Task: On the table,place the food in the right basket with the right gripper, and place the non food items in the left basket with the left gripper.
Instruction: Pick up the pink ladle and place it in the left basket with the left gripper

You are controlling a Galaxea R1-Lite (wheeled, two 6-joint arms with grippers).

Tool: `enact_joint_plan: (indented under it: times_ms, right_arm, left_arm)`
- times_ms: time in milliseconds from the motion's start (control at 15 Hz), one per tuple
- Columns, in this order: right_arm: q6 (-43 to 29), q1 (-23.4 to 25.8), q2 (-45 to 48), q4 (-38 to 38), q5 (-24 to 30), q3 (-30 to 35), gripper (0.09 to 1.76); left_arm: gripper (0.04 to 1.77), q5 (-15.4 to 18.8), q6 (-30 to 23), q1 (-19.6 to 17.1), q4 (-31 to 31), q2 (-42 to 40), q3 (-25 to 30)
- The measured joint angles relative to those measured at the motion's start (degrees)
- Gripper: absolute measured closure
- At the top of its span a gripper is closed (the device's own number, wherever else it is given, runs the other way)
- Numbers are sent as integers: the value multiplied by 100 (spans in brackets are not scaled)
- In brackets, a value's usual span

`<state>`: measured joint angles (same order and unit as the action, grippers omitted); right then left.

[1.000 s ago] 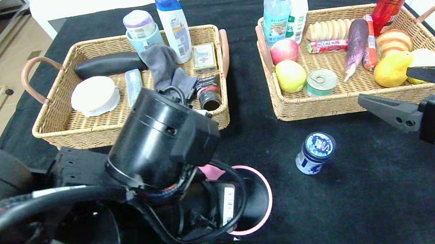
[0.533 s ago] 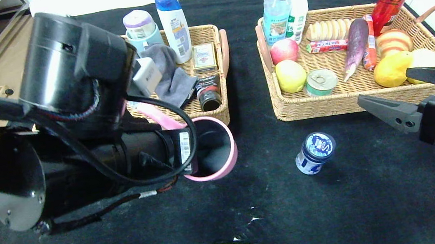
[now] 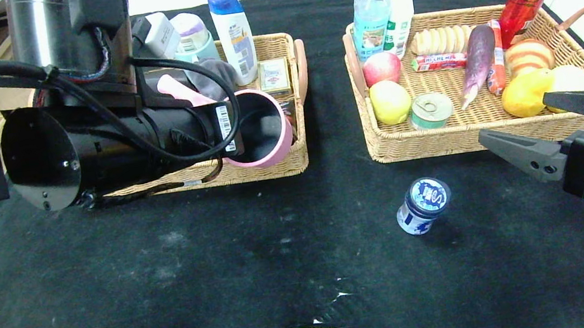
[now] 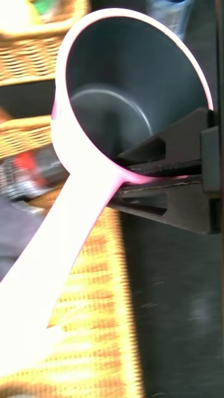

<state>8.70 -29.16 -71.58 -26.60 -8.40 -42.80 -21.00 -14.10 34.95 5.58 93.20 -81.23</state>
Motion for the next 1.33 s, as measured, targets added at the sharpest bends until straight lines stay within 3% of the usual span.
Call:
enact_joint_plan:
  times_ms: [200, 533, 867, 1333]
  right_arm:
    - [0, 0, 9, 0, 0, -2, 14]
    - [0, 2, 11, -2, 0, -2, 14]
    - [0, 0, 12, -2, 2, -5, 14]
    - [2, 0, 12, -2, 0, 0, 14]
  left_arm:
    - [165, 108, 121, -328, -115, 258, -293]
    - [165, 329, 488, -708, -990, 718, -505]
    - [165, 328, 507, -937, -1053, 1033, -855]
    - [165, 317, 549, -992, -1252, 1256, -1042]
